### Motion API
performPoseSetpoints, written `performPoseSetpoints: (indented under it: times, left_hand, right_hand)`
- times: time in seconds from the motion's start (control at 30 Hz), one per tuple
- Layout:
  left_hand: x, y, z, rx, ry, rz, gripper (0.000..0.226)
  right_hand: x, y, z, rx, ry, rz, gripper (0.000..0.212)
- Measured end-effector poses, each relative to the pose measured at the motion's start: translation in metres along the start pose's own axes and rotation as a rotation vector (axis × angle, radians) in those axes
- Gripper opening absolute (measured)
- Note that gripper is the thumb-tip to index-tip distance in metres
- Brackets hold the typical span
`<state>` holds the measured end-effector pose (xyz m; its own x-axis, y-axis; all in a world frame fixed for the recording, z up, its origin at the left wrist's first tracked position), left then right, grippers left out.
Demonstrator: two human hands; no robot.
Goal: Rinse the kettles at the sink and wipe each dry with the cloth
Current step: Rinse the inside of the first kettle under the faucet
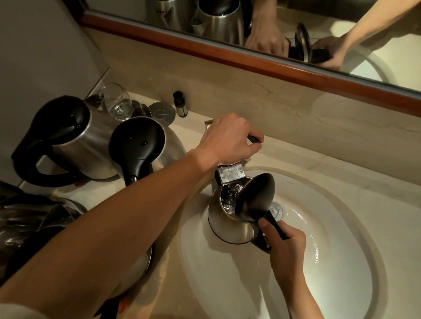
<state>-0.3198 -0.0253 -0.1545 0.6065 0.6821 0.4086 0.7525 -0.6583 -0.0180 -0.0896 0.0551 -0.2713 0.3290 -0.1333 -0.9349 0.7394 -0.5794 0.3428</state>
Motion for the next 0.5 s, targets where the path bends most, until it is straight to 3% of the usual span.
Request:
performPoseSetpoints:
  times: [0.27, 0.5]
  left_hand:
    - [0.0, -0.0002, 0.0009, 0.005, -0.002, 0.008, 0.027]
    - [-0.0006, -0.0009, 0.0016, 0.005, -0.004, 0.018, 0.025]
  right_hand:
    - [0.0035, 0.0002, 0.0014, -0.004, -0.029, 0.049, 0.053]
    - [-0.0057, -0.0014, 0.0011, -0.021, -0.019, 0.008, 0.045]
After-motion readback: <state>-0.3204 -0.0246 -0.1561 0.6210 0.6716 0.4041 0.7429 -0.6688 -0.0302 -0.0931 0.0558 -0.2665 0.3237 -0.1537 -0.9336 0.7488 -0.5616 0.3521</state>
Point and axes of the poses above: each hand's wrist, its own y-axis away from the middle knuckle, its own z-axis out of the palm, x = y × z, the point moved 9 cm from there along -y, towards the middle knuckle, and after that the axes turned 1 degree about -z, right-handed, at the moved point
